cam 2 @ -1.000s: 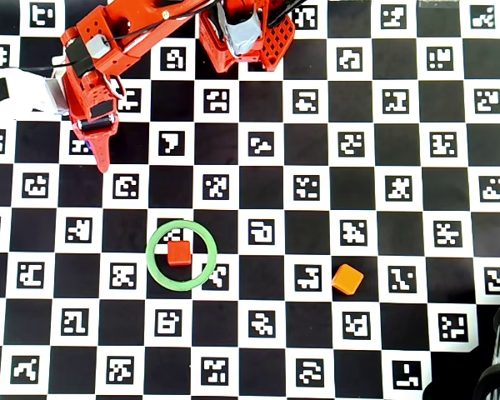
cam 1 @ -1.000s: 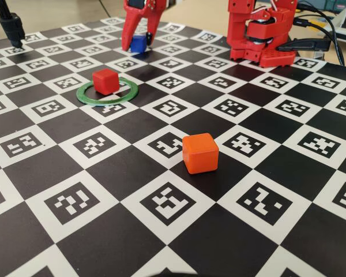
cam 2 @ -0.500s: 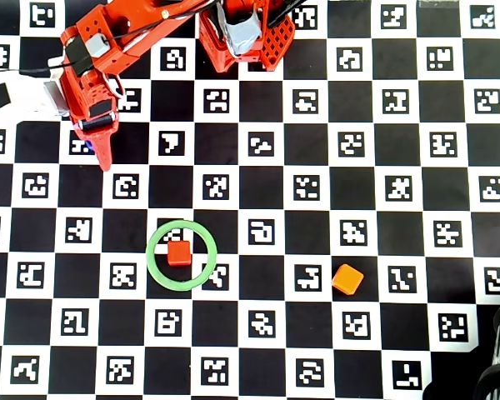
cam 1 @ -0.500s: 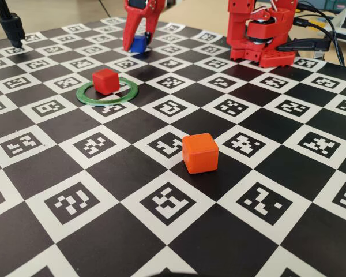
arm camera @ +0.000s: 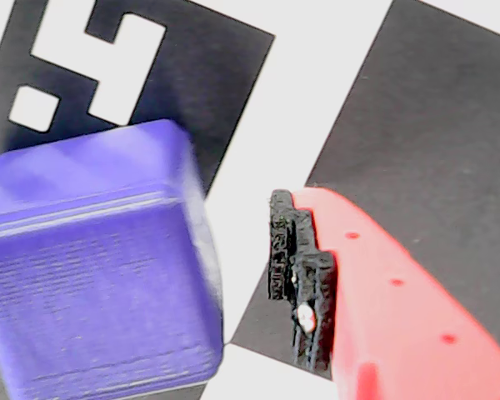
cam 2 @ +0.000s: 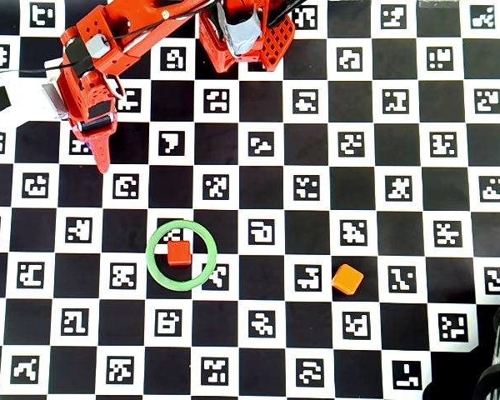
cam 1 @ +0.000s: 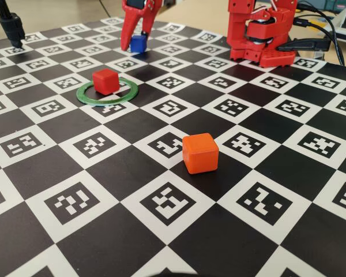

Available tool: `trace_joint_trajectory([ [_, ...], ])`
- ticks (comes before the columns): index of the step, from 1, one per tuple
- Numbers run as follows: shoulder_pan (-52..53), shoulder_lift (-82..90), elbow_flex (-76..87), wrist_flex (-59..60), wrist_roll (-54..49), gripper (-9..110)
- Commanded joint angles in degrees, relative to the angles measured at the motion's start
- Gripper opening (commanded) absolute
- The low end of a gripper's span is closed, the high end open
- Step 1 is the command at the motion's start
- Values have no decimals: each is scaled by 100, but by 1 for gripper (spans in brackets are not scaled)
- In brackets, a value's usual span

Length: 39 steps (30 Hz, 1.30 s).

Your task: Grab the red cube then put it in the green circle then put the blue cube on top and finally the orange cube on top

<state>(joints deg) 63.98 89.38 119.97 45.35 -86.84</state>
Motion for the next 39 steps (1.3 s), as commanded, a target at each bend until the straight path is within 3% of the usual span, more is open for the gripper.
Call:
trace_joint_trajectory([
  [1,-62,299,-413,-88,-35,47],
  [39,-62,220,-352,-193,-475,44],
])
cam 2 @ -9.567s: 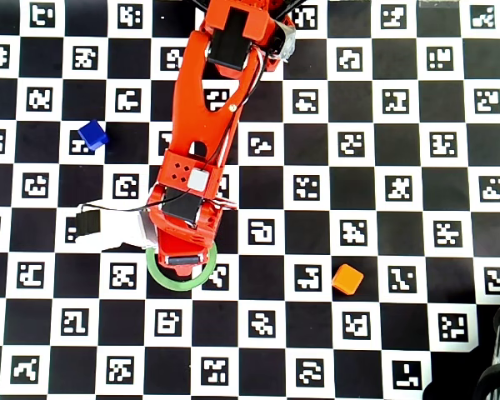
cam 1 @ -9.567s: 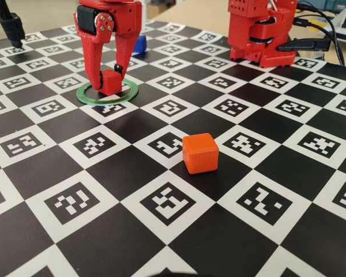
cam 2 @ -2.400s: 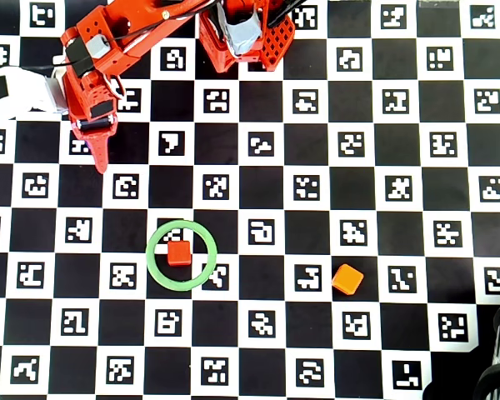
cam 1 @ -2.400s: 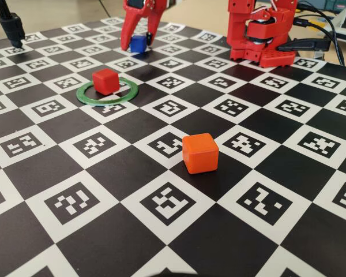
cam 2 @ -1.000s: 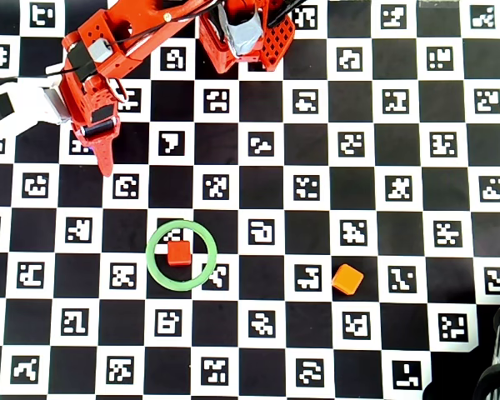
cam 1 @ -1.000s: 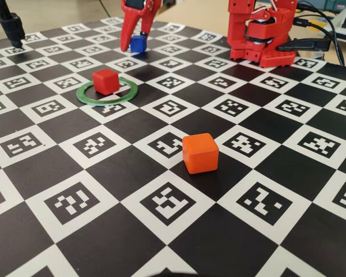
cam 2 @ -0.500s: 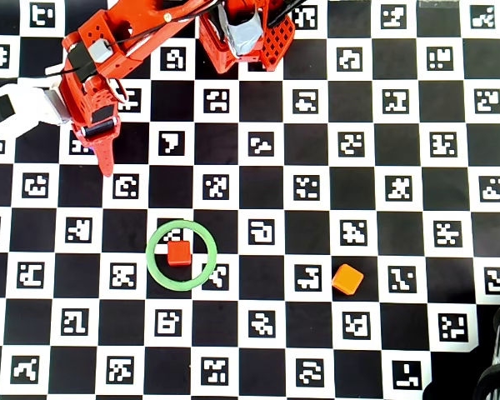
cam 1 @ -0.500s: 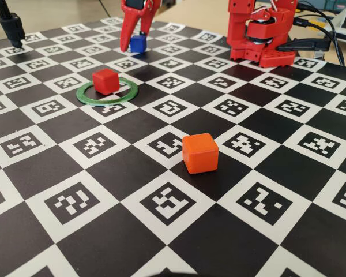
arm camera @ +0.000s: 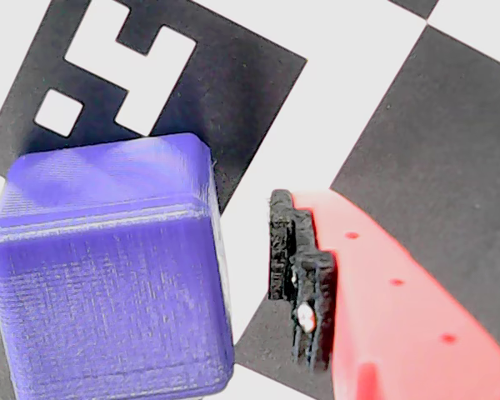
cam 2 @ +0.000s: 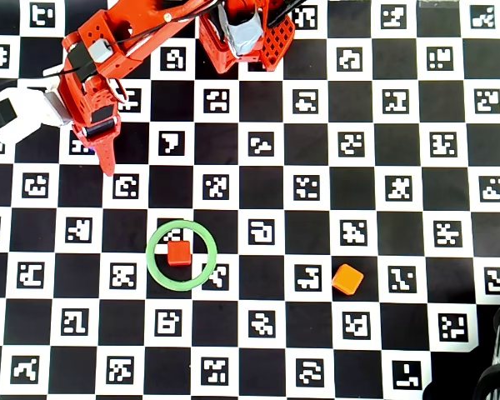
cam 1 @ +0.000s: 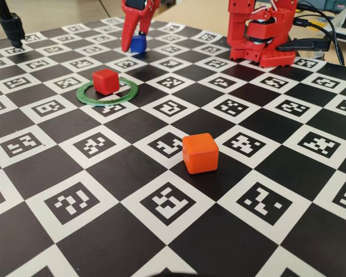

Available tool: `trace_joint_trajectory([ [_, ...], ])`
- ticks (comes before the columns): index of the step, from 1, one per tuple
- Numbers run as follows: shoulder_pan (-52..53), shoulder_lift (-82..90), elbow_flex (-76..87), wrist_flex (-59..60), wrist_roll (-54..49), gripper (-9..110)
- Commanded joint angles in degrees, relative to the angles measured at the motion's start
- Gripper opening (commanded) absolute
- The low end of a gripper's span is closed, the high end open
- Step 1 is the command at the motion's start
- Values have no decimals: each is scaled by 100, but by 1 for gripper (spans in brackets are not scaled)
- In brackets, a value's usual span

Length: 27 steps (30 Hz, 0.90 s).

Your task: Grab the red cube then put it in the green circle then put the blue cube on top and finally the orange cube on top

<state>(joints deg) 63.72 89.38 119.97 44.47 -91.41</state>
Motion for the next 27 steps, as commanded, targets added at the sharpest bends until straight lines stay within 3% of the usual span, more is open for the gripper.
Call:
trace_joint_trajectory([
  [1,-44,220,-352,-105,-9,42],
  [3,-44,211,-352,-105,-9,35],
  [5,-44,211,-352,-62,-88,18],
  [9,-44,176,-369,-44,-79,6],
  [22,-70,369,-817,668,70,5],
  [27,-62,492,-1512,1573,132,5],
])
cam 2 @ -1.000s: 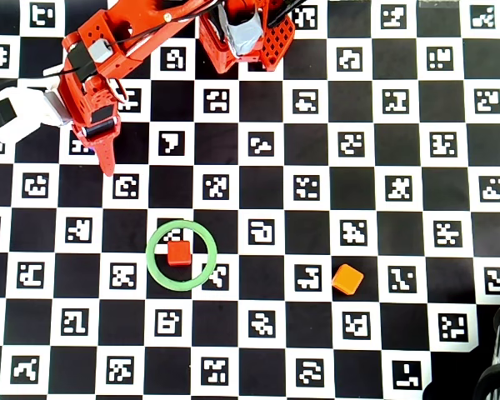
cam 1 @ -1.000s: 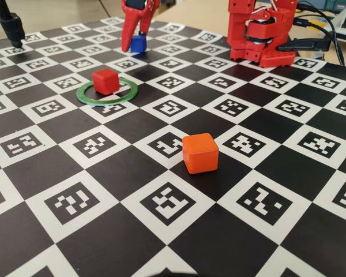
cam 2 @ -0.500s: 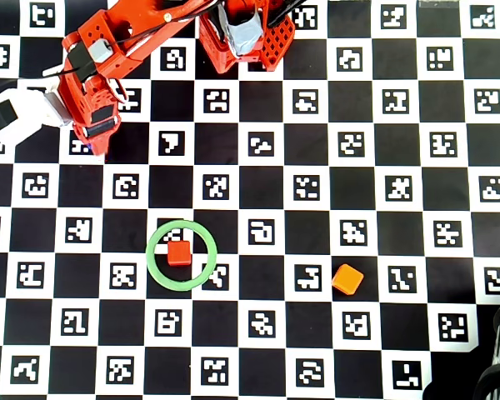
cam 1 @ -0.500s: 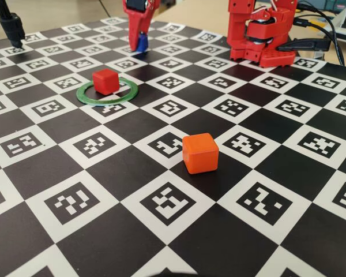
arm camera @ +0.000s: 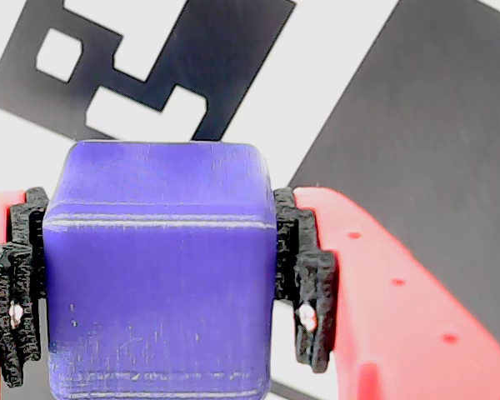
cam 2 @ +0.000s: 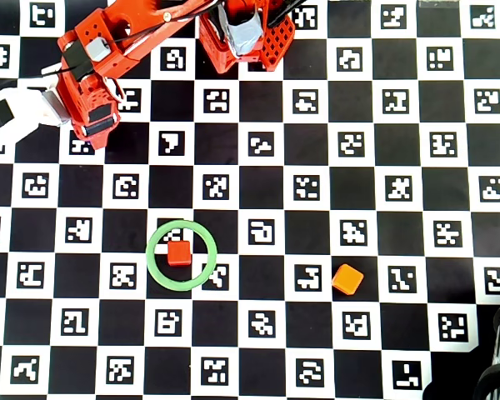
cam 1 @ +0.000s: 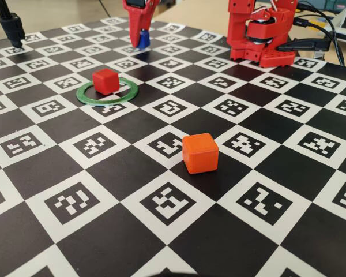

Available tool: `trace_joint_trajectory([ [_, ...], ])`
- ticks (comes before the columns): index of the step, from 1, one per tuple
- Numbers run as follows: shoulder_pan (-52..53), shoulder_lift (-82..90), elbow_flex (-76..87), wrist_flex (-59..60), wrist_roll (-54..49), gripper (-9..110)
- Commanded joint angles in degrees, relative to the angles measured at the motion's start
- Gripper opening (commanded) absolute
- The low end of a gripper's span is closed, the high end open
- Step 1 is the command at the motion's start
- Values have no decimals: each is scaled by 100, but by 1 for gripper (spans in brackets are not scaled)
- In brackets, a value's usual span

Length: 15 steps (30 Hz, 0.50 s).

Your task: Grab the red cube then put it in the green circle then put the blue cube on top and finally the orange cube on top

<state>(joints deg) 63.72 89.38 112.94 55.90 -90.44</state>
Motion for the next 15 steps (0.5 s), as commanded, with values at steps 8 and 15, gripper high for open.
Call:
trace_joint_trajectory([
  [8,-44,439,-2399,2118,325,5],
  [15,-167,334,-3516,3199,853,5],
])
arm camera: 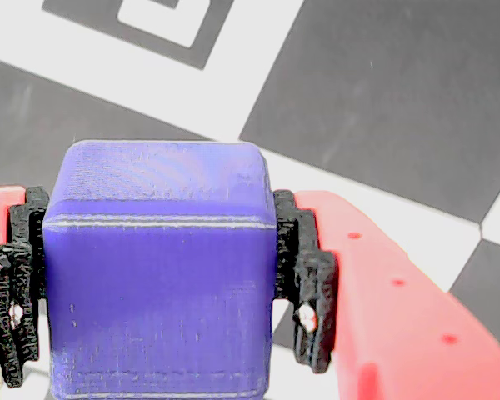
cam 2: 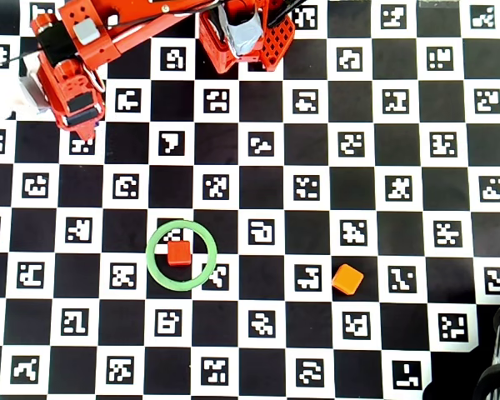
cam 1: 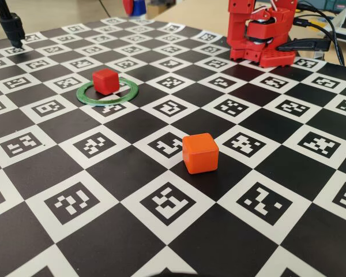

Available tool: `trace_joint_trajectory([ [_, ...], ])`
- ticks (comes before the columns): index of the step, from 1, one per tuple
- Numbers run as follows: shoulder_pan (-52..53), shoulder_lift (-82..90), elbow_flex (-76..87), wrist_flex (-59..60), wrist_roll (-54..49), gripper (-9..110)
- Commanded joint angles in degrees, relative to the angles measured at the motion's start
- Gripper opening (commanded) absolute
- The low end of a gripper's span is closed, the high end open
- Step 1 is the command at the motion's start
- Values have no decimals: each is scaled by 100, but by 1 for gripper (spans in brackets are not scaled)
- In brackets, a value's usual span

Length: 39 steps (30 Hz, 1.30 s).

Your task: Grab the red cube then put it in the green circle then put the blue cube on top and finally the orange cube on top

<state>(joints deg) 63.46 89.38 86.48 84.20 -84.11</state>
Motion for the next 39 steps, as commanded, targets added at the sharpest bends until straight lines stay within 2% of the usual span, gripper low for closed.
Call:
trace_joint_trajectory([
  [1,-185,281,-1063,562,325,5],
  [11,-1011,-88,-2487,1731,1916,5],
  [28,-3015,-193,-2505,1731,4377,4],
  [39,-3762,-563,-2417,1327,5071,4],
])
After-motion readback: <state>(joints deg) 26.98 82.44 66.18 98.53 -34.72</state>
